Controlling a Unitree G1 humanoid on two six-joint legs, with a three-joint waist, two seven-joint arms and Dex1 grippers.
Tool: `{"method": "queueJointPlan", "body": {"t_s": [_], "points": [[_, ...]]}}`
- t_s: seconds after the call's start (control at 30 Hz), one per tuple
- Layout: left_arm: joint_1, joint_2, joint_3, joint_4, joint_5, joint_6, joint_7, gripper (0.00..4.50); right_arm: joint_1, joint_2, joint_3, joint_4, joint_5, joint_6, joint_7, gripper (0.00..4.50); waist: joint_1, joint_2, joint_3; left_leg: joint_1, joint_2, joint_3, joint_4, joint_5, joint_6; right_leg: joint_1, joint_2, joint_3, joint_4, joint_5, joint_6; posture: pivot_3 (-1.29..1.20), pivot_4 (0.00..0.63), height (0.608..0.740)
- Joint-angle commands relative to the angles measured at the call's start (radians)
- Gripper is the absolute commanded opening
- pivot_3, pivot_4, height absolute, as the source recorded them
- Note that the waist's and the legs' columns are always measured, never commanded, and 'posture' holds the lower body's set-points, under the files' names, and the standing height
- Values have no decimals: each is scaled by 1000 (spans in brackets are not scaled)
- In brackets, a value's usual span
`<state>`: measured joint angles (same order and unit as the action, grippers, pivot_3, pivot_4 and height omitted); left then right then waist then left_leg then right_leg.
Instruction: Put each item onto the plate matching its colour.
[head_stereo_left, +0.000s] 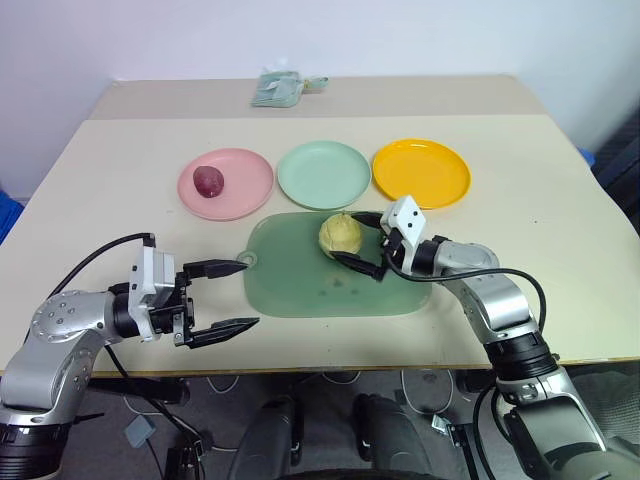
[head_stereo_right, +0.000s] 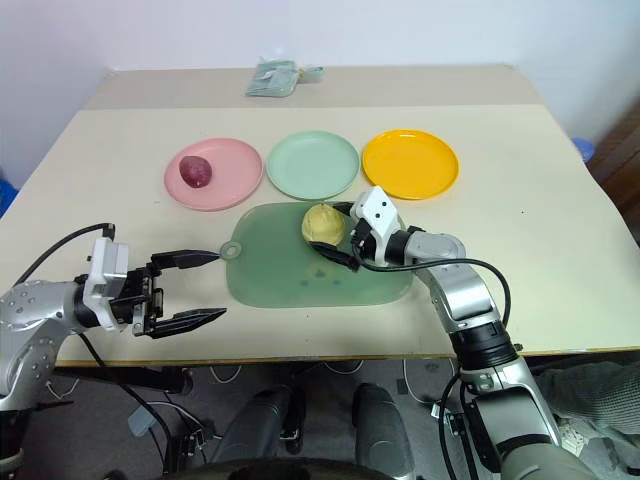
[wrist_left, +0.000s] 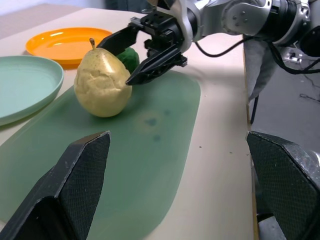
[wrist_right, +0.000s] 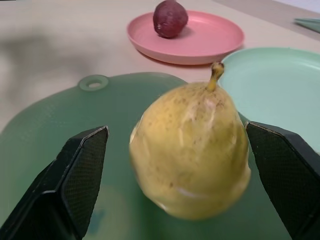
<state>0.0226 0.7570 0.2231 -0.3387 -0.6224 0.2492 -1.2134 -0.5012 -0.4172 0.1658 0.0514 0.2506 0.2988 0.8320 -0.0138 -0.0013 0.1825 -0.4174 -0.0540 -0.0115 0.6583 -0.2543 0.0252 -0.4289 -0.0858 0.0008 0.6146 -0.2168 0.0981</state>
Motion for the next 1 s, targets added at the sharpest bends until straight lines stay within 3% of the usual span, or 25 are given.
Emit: {"method": "queueJointPlan", "body": {"t_s": [0.03, 0.1, 0.17, 0.2, 0.53, 0.7, 0.83, 1.0], "points": [[16, -1, 37, -59, -24, -4, 30, 4480, -46, 21, 5, 35, -5, -21, 17, 4245, 0, 0, 0, 0, 0, 0, 0, 0, 0, 0, 0, 0, 0, 0, 0, 0, 150, 740], [27, 0, 42, -76, -28, 1, 48, 4500, -59, 30, 5, 53, -5, -25, 27, 3737, 0, 0, 0, 0, 0, 0, 0, 0, 0, 0, 0, 0, 0, 0, 0, 0, 150, 740], [35, 0, 45, -89, -30, 5, 62, 4500, -66, 35, 4, 61, -5, -26, 35, 2740, 0, 0, 0, 0, 0, 0, 0, 0, 0, 0, 0, 0, 0, 0, 0, 0, 150, 740], [39, -1, 45, -98, -30, 8, 73, 4500, -69, 37, 3, 67, -8, -31, 36, 2519, 0, 0, 0, 0, 0, 0, 0, 0, 0, 0, 0, 0, 0, 0, 0, 0, 150, 740], [22, -3, 29, -122, -38, 27, 138, 4500, -188, 78, -104, 130, 75, -39, 26, 2507, -1, 1, 0, 0, 0, 0, 0, 0, 0, 0, 1, 0, 0, 0, 0, 0, 150, 740], [-1, -10, 20, -123, -33, 32, 161, 4500, -423, 51, -184, 490, 2, -252, -44, 2507, -2, 1, 0, 0, 0, 0, 0, 0, -1, 0, 2, -1, 1, 0, 0, 0, 150, 740], [-5, -27, 8, -139, -15, 28, 198, 4500, -631, -5, -200, 936, -98, -433, -151, 2507, -1, 1, 0, 1, 0, 0, -2, 1, -1, 0, 2, -1, 0, 0, 0, 0, 150, 740], [2, -30, 7, -158, -13, 30, 222, 4500, -724, -20, -201, 1199, -178, -520, -249, 2507, -8, 1, 0, 1, -1, 1, -9, 3, -4, -3, 1, 0, -1, 0, 0, 0, 150, 740]]}}
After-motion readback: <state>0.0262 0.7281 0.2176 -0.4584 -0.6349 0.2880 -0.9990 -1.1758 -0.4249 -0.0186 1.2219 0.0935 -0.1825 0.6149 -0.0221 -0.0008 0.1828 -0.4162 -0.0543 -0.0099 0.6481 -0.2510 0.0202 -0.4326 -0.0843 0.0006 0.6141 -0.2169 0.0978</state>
